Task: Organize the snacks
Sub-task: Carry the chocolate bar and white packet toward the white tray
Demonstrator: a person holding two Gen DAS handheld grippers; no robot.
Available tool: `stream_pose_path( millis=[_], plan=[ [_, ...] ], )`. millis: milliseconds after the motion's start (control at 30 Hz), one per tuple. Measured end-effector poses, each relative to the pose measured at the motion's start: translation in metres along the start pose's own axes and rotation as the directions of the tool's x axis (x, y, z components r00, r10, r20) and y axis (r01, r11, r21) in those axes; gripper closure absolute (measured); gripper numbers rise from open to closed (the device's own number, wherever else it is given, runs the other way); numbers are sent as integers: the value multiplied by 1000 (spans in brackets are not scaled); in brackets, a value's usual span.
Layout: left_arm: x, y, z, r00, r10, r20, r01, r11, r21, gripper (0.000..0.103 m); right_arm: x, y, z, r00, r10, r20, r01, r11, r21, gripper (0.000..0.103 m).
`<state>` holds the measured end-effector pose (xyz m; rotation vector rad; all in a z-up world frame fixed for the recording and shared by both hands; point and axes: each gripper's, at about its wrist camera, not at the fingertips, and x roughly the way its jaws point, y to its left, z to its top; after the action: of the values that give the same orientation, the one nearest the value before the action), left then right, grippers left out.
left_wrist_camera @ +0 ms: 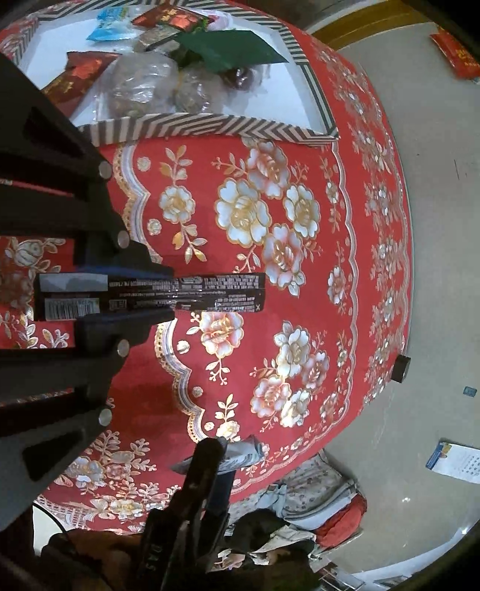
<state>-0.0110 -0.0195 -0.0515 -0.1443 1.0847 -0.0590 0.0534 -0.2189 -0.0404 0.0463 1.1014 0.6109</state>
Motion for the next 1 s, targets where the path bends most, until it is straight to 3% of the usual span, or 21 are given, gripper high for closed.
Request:
stream_pose_path(
  millis=[700, 1000],
  plan=[
    [-20, 3, 1, 998, -13, 58, 14, 1000, -21, 86, -27, 22, -5, 999, -24, 34, 26, 999, -40, 41],
    [-38, 35, 4, 995, -29, 97, 32, 999, -31, 86, -25, 60, 4, 998, -35, 48, 38, 997, -65, 41]
  ],
)
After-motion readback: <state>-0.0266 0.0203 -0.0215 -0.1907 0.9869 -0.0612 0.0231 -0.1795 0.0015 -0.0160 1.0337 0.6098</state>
